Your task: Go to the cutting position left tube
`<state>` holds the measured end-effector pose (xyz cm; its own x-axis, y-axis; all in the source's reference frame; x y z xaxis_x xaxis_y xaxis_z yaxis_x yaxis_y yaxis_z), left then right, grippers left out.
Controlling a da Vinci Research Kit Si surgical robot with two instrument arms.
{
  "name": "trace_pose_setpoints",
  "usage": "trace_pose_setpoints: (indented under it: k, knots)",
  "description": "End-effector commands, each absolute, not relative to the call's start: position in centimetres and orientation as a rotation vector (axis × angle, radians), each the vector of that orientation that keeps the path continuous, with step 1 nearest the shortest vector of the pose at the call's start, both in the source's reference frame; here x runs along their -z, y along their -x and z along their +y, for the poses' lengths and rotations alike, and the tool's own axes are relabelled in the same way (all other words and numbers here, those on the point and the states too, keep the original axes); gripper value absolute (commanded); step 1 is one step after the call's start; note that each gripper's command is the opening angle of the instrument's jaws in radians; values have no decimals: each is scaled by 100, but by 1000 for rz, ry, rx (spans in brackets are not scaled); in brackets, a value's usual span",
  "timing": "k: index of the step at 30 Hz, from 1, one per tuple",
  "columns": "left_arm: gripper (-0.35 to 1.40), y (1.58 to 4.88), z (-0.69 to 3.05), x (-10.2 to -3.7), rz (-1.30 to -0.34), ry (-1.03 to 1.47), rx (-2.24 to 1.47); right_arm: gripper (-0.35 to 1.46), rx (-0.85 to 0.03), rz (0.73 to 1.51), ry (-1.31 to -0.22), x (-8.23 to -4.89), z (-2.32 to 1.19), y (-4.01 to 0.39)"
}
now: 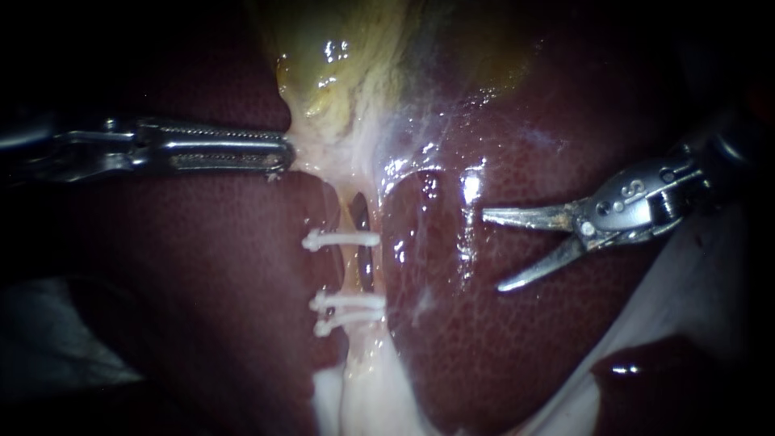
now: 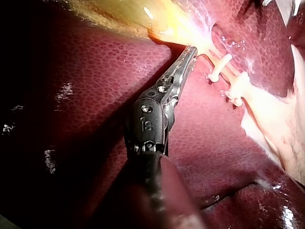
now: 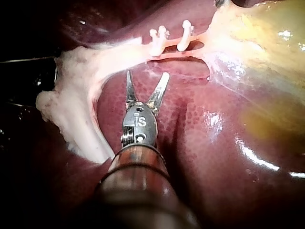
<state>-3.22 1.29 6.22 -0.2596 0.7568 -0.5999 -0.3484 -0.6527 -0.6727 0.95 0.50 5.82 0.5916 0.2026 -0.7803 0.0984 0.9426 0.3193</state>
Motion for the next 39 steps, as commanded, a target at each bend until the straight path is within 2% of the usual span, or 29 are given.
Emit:
trace_pose_setpoints:
  k: [1,5,13,17,21,28,39]
  knots:
    - [-35,319,132,-618,-541,1263,-1971,144,-62,941,-348,-582,50,-95]
    - [-35,310,139,-600,-558,1255,-1963,144,-62,941,-348,-582,50,-95]
    - [-35,298,141,-558,-527,1304,-1964,144,-62,937,-346,-582,49,-96]
    - [-35,301,137,-553,-523,1306,-1968,144,-54,969,-363,-582,47,-104]
    - [-35,301,137,-556,-522,1307,-1969,144,-105,1004,-406,-588,38,-125]
    - [-35,301,137,-557,-521,1307,-1970,142,-214,991,-502,-607,16,-168]
    - [-35,303,136,-557,-520,1307,-1969,142,-285,983,-562,-629,2,-207]
